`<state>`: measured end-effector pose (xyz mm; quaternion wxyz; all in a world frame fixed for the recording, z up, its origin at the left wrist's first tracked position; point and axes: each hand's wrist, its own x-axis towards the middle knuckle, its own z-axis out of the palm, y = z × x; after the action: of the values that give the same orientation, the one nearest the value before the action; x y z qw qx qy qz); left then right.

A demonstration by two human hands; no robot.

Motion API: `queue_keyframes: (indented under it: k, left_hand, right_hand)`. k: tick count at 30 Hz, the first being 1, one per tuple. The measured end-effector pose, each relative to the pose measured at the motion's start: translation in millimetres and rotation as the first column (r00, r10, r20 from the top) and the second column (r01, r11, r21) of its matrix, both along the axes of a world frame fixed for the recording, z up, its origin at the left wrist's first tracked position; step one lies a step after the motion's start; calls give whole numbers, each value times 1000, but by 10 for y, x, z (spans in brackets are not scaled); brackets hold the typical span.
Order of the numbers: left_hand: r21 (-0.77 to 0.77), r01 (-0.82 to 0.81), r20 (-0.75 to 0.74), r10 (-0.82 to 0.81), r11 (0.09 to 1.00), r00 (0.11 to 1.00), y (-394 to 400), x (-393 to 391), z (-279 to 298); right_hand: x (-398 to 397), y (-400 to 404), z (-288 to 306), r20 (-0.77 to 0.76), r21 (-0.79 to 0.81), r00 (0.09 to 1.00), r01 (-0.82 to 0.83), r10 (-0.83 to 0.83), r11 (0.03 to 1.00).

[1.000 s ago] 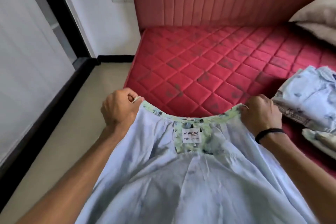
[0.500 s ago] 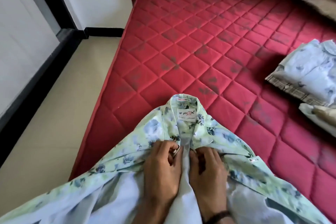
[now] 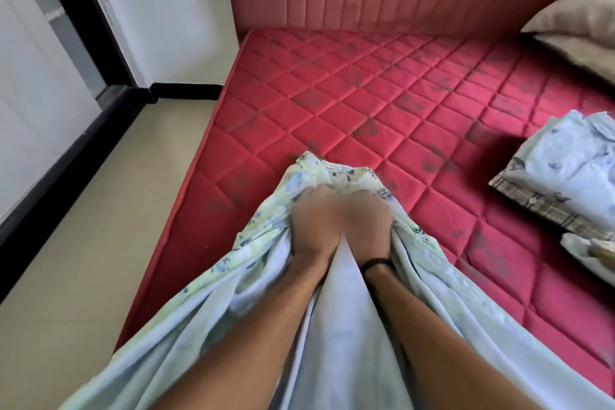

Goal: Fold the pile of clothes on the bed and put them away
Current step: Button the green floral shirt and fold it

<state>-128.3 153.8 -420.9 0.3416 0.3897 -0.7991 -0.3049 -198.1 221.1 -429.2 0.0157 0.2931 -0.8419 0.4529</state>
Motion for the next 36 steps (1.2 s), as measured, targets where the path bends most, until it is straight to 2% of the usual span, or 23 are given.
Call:
queue_keyframes:
  k: [4,8,10,15,19,22,26,29,32,34,36]
  left_hand:
    - [40,78,78,-81,996,994,131,300,288]
    - [-52,166,187,-153,985,970,550,1074,578]
    - [-64,199,214,-181,978,960,675,1343,601]
    - [128,296,89,-309,946,947,658,1370,464]
    - [81,492,260,-495,867,829,471,1295,445]
    - [82,555,354,-545,828,760,391,1278,489]
    - [43,474,376,-454,880,808,501,1261,569]
    - [-50,342,355,-303,938,884,546,1276,656]
    - [-134,166,169,-142,977,975,531,1319,799]
    - [-95,134,45,-130,986,990,536,1338,868]
    - [-2,161,-11,-161,987,987,617,1334,886]
  right_hand:
    - [185,318,402,187,29,982,4,-9,1000]
    - [658,992,714,314,-65,943,-99,115,993]
    - [830,1196,692,384,-108,915,-88,123,990]
    - [1019,1198,380,416,-115,889,-156,190,981]
    - [956,1146,244,295,-60,922,-243,250,968]
    - [953,1153,233,298,-91,913,-263,278,961]
    - [1004,1154,349,344,-142,912,-186,224,972]
    - [1017,1183,449,315,-110,940,-105,134,988]
    - [1025,1222,573,250,-37,965,-67,74,997]
    - [1027,1219,645,245,-46,967,-58,68,997]
    - [1047,1211,707,282,-90,957,-50,73,995]
